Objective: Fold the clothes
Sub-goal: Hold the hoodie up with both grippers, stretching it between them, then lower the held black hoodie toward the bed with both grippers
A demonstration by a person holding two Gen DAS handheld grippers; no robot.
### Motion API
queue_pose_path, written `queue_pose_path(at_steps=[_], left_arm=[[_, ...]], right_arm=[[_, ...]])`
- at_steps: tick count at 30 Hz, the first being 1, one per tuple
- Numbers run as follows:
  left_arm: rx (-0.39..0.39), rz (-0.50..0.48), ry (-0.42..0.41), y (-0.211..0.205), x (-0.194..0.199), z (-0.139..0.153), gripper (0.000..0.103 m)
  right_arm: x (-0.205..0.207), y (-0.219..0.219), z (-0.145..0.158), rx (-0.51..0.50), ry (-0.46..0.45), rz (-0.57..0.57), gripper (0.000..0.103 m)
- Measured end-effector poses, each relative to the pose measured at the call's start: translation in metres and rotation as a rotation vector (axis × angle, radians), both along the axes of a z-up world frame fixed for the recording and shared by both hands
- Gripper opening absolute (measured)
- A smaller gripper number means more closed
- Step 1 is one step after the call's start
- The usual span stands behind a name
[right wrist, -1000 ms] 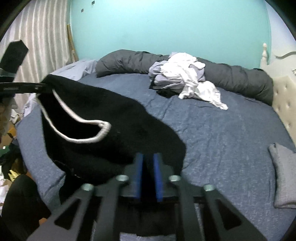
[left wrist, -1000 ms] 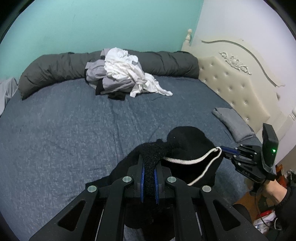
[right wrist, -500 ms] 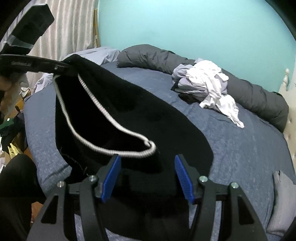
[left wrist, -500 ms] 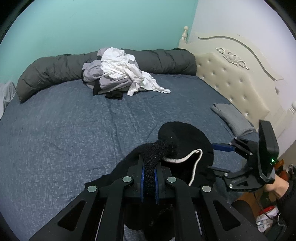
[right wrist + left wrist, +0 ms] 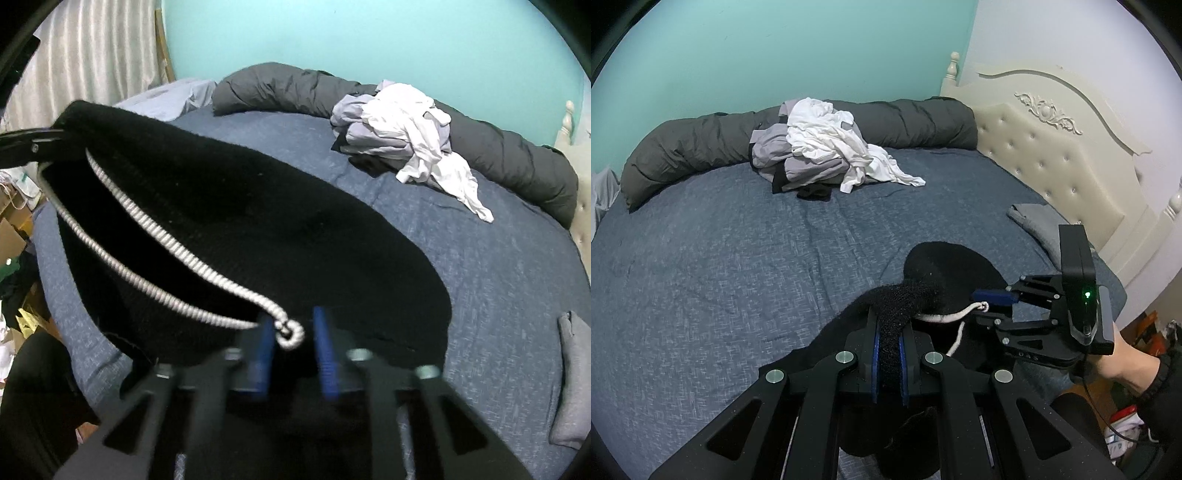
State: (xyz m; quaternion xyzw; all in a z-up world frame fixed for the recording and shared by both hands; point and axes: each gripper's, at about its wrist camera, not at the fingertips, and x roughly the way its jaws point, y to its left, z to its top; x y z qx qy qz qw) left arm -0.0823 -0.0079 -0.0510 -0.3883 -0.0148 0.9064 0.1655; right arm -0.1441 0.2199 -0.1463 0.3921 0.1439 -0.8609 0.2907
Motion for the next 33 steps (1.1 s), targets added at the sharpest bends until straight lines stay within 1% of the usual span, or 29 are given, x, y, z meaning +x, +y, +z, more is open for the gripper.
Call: queue_pose_path(at_steps=[1, 2, 6, 10, 14, 18, 21, 26, 33], left_arm=[[0.0, -0.001, -0.001, 0.001, 0.0, 0.0, 0.008], [-0.003, -0.002, -0.001, 0.001, 0.0, -0.001, 0.008], [-0.036, 0.008, 0.007, 0.001, 0.0, -0.001, 0.008], [-0.034, 0.035, 0.025, -0.002, -0.001, 0.01, 0.008], [-0.043, 0.051, 0.074, 0.003, 0.003, 0.04, 0.008], [-0.051, 0.065, 0.147, 0.007, 0.011, 0.086, 0.008], [-0.05, 0.076, 0.211, 0.007, 0.021, 0.132, 0.008], [-0.043, 0.094, 0.322, 0.004, 0.047, 0.207, 0.008], [-0.054, 0.103, 0.474, 0.01, 0.093, 0.31, 0.008]], right_arm=[[0.0, 0.0, 0.001, 0.011, 0.009, -0.017, 0.01], [-0.001, 0.002, 0.004, 0.01, 0.019, -0.034, 0.009], [0.0, 0.017, 0.03, -0.032, 0.091, -0.114, 0.008], [0.002, 0.03, 0.074, -0.062, 0.179, -0.156, 0.008], [0.006, 0.037, 0.124, -0.089, 0.251, -0.168, 0.008], [0.017, 0.042, 0.178, -0.12, 0.33, -0.183, 0.007], [0.03, 0.046, 0.225, -0.149, 0.396, -0.191, 0.007], [0.058, 0.046, 0.314, -0.175, 0.526, -0.178, 0.007], [0.094, 0.053, 0.421, -0.199, 0.67, -0.17, 0.007]])
